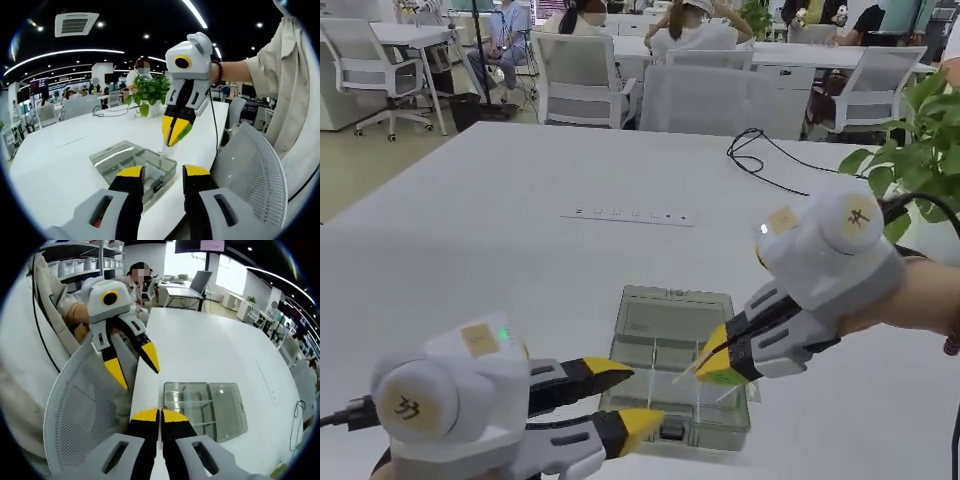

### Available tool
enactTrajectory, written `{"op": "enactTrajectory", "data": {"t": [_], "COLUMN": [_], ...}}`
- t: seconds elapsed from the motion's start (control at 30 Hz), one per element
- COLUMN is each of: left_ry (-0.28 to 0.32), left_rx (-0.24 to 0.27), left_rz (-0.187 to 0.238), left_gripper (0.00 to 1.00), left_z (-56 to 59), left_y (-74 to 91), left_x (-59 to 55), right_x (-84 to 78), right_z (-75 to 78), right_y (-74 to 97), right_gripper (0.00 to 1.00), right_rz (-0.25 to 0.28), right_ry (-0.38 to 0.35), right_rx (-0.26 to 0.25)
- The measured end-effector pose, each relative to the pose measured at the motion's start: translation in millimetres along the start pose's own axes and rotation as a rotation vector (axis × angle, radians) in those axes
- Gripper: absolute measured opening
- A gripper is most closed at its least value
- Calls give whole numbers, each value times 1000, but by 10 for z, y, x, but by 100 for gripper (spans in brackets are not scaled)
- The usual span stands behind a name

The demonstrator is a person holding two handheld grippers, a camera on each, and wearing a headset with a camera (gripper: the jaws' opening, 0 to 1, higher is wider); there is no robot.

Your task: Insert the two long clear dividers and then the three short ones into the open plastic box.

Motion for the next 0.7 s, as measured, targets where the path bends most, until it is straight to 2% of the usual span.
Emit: {"op": "enactTrajectory", "data": {"t": [0.13, 0.33, 0.47, 0.57, 0.7], "left_ry": [22, 56, 99, 103, 106], "left_rx": [21, 42, 60, 74, 83], "left_rz": [-1, 1, 9, 17, 9], "left_gripper": [37, 48, 55, 60, 68], "left_z": [-44, -98, -149, -179, -196], "left_y": [5, 11, 24, 28, 20], "left_x": [-12, -28, -32, -23, -44], "right_x": [-96, -210, -314, -362, -435], "right_z": [130, 237, 315, 371, 419], "right_y": [-34, -86, -132, -161, -195], "right_gripper": [2, 2, 2, 2, 2], "right_rz": [-53, -111, -162, -181, -212], "right_ry": [-15, -37, -39, -49, -50], "right_rx": [-28, -41, -57, -59, -58]}}
Point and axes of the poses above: the centre of the closed fingertips' face, and the gripper's own axes: y roughly backward along the fingers, z roughly to its right, x roughly out of its top, the point moved 2 cm from there along y, roughly backward along the fingers, and after that the axes turned 4 degrees about y, right-handed, at the moved point
